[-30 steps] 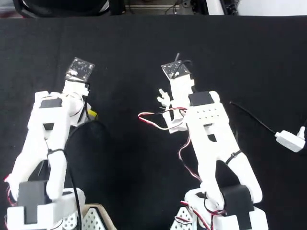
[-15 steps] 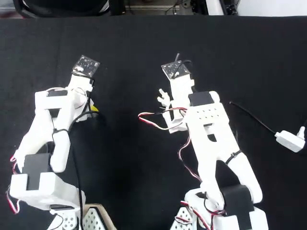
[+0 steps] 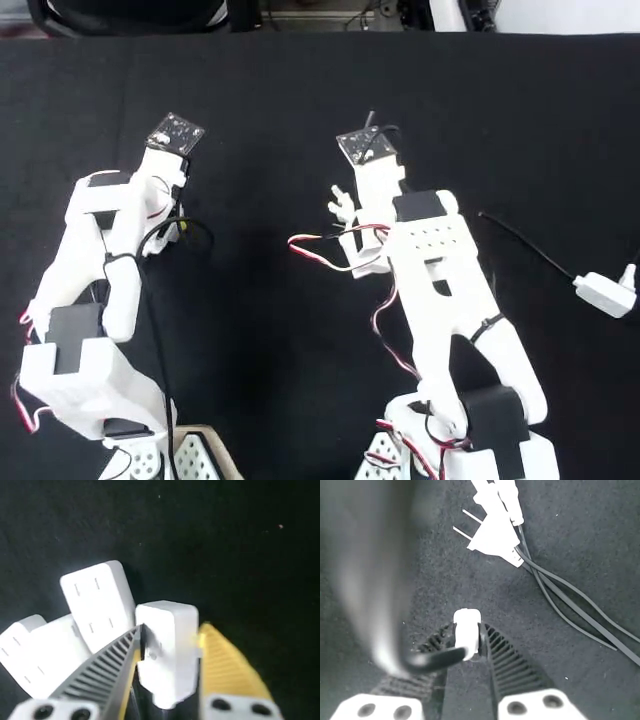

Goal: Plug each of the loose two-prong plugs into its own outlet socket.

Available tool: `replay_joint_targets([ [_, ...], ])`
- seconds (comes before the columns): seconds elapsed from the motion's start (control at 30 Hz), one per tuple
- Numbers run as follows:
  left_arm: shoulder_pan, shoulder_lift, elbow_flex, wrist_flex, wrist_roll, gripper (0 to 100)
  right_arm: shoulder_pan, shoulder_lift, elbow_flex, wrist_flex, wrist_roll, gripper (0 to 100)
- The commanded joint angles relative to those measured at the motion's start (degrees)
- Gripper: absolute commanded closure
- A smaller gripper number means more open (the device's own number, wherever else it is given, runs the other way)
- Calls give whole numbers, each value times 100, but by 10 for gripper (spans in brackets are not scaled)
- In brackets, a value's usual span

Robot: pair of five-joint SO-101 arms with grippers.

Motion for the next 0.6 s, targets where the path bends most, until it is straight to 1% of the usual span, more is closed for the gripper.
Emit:
replay_joint_targets([
  [0.0,-4,-35,-48,141,-44,926,105,-13,-40,-97,44,987],
  [0.2,4,-35,-48,246,-44,935,193,-13,-40,-97,44,987],
  [0.27,92,-44,-127,457,-44,941,255,-13,-40,-105,44,987],
  [0.33,233,-44,-268,791,-44,973,255,-13,-40,-105,44,987],
  [0.43,532,-44,-444,1284,18,970,246,-13,-40,-105,44,987],
  [0.5,708,-44,-541,1477,220,970,246,-13,-40,-105,44,987],
  [0.57,831,-53,-558,1600,255,970,246,-13,-31,-105,44,987],
])
